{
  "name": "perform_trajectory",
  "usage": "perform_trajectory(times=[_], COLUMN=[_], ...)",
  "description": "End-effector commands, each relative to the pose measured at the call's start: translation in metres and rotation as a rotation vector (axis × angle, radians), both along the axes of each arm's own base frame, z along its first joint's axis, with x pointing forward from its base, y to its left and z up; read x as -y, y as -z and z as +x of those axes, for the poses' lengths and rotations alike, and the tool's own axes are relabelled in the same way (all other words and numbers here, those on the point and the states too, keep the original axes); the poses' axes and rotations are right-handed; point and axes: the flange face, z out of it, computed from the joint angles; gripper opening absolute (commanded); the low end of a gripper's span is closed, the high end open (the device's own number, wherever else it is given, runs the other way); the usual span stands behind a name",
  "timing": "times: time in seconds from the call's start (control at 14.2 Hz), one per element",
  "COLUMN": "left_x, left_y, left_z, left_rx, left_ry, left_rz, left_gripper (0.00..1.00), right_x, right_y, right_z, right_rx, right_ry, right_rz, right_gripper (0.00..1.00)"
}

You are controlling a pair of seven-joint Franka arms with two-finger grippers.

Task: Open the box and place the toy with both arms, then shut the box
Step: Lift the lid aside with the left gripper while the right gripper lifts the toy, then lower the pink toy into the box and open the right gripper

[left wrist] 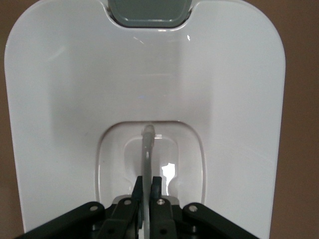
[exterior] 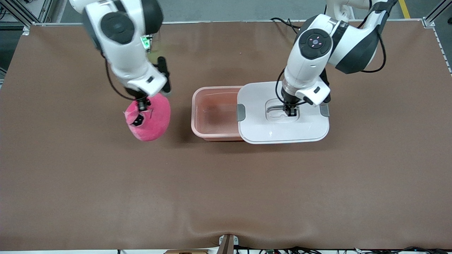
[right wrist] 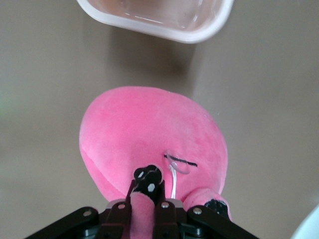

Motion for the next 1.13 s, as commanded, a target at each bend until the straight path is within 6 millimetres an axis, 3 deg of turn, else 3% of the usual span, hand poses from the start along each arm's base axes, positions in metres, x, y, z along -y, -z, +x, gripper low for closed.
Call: perform_trajectory(times=[0.0, 0.28, 0.35, 0.63, 1.05], left_x=[-0.029, -0.064, -0.082, -0.116, -0.174], left_y=[-0.004, -0.005, -0.007, -0.005, -0.002], left_z=[-0.015, -0.014, -0.009, -0.001, 0.011], left_rx=[0.031, 0.030, 0.029, 0.009, -0.009], left_ry=[0.037, 0.065, 0.068, 0.090, 0.133], left_rz=[0.013, 0.023, 0.023, -0.004, -0.020], left_gripper=[0.00, 0.00, 0.00, 0.00, 0.00], right_x=[-0.051, -0.108, -0.121, -0.168, -0.196], right_y=[-0.014, -0.001, 0.003, 0.032, 0.058], right_z=[-0.036, -0.059, -0.063, -0.083, -0.091], right_rx=[0.085, 0.078, 0.076, 0.083, 0.120], right_ry=[-0.130, -0.205, -0.200, -0.262, -0.231], right_rz=[-0.087, -0.218, -0.244, -0.360, -0.401], right_gripper=[0.00, 0.00, 0.00, 0.00, 0.00])
